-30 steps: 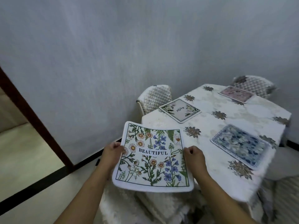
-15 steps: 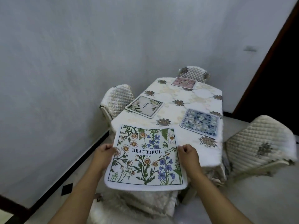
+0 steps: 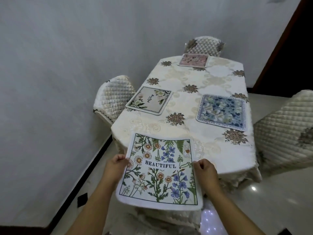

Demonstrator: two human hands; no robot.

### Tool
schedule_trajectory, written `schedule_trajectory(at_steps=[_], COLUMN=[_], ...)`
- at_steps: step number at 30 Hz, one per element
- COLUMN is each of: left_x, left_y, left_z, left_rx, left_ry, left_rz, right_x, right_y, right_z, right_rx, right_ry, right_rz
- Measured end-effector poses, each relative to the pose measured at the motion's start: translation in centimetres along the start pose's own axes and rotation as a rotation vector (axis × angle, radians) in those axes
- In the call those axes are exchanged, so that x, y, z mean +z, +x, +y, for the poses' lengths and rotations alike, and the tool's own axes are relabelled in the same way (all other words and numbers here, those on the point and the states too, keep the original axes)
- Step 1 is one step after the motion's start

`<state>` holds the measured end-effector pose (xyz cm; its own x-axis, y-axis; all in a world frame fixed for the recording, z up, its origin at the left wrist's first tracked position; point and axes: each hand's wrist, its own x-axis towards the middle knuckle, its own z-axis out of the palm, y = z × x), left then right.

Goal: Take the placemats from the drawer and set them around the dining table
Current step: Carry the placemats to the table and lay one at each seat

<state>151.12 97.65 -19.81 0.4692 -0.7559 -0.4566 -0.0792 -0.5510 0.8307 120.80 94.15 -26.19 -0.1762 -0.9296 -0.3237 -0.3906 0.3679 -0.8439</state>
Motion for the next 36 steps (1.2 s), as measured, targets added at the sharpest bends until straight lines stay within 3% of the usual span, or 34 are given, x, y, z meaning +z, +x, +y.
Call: schedule_trajectory(at_steps=[6, 12, 21, 23, 27, 29, 31, 34, 36], left_x=[4.0, 7.5, 12.5, 12.5, 11.8, 11.9, 12.7, 14.6, 15.6], left_y=[8.8, 17.9, 25.7, 27.0, 27.7, 26.7, 25.2, 22.8, 21.5], left_z=[-1.5, 0.8, 2.9, 2.5, 0.2, -1.1, -2.4, -4.6, -6.0], left_rx=[-0.065, 0.051, 0.171, 0.171, 0.266, 0.403, 0.581, 0.819, 0.868], left_ry=[0.022, 0.038, 0.133, 0.203, 0.581, 0.700, 0.783, 0.874, 0.966], left_rz=[-0.130, -0.120, -0.172, -0.185, -0.214, -0.144, -0.069, -0.173, -0.267], right_x=[1.9, 6.2, 6.8, 6.9, 7.7, 8.8, 10.6, 14.9, 17.8], right_y=[3.2, 9.7, 17.6, 18.8, 18.8, 17.5, 16.0, 14.4, 13.7], right_z=[3.0, 1.6, 0.2, 0.3, 1.1, 1.4, 1.6, 0.7, 0.5], right_rx=[0.113, 0.122, 0.151, 0.160, 0.203, 0.150, -0.036, -0.283, -0.341], right_ry=[-0.046, -0.091, -0.138, -0.180, -0.300, -0.481, -0.689, -0.744, -0.750], right_rz=[0.095, 0.161, 0.311, 0.310, 0.326, 0.391, 0.389, 0.153, 0.005])
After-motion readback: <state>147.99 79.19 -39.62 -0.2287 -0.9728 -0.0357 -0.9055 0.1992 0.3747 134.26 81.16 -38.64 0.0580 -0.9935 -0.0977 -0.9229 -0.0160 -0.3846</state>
